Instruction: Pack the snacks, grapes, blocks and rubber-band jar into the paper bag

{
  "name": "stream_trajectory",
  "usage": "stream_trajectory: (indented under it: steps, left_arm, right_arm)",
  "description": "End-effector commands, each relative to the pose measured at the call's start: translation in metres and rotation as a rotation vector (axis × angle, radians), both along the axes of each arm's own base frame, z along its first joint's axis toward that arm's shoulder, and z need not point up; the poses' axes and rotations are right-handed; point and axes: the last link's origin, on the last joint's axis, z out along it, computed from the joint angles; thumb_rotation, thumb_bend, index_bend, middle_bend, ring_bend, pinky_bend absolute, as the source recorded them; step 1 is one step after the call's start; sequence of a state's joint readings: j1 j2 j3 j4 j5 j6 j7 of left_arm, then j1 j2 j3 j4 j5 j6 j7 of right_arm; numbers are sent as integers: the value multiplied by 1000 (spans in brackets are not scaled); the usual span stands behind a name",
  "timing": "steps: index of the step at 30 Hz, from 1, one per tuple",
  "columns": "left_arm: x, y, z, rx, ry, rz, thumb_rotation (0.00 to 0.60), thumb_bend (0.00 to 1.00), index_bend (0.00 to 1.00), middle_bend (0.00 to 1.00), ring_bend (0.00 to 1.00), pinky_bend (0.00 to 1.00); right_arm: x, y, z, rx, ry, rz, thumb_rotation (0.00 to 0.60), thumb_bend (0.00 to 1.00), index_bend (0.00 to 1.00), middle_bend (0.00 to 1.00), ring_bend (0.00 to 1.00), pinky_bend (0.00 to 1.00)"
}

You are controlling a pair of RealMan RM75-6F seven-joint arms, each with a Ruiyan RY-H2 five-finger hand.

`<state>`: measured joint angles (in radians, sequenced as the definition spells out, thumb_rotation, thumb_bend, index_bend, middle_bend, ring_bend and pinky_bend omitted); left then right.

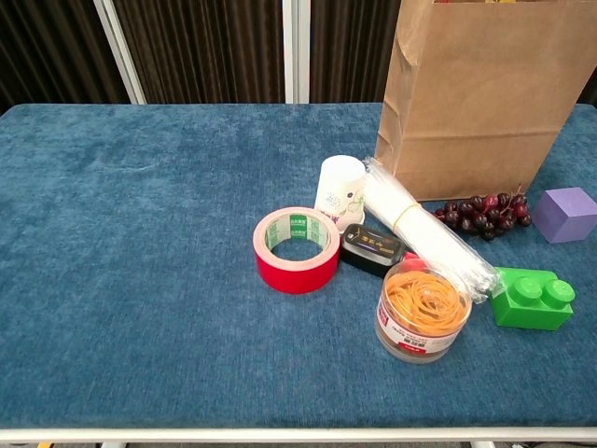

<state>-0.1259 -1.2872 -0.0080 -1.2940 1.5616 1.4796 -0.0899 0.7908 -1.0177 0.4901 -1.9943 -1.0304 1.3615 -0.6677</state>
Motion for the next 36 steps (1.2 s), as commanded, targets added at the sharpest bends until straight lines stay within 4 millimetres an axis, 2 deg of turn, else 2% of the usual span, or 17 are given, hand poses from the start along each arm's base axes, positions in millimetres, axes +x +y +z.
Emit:
stream_trajectory:
  steps: [1, 7, 19, 23, 31, 36]
  left_arm:
    - [-1, 0, -1, -1, 0, 4, 600, 107, 124, 120, 21, 210]
    - [0, 2, -3, -10, 5, 3, 600, 107, 123, 120, 21, 210]
    - [3, 5, -7, -17, 10, 4, 600, 107, 123, 120, 21, 210]
    - [1, 4, -6, -17, 15, 14, 600, 108, 123, 120, 21, 210]
    - [0, 4, -10, -26, 20, 18, 600, 107, 123, 120, 20, 210]
    - [0, 3, -10, -27, 23, 14, 600, 106, 124, 120, 21, 210]
  right_arm:
    - [-9, -20, -3, -83, 104, -51, 600, 131, 577, 516, 822, 856]
    - [-36, -44, -16, -134, 237, -100, 600, 131, 576, 511, 822, 856]
    - [-65, -78, -58, -15, 355, -160, 600, 130, 576, 511, 822, 856]
    - [-71, -84, -70, 16, 387, -159, 600, 129, 576, 509, 822, 856]
    - [-78, -89, -75, 39, 423, -173, 600, 116, 581, 507, 822, 856]
    - [-83, -87, -75, 81, 431, -199, 600, 2, 520, 473, 819, 856]
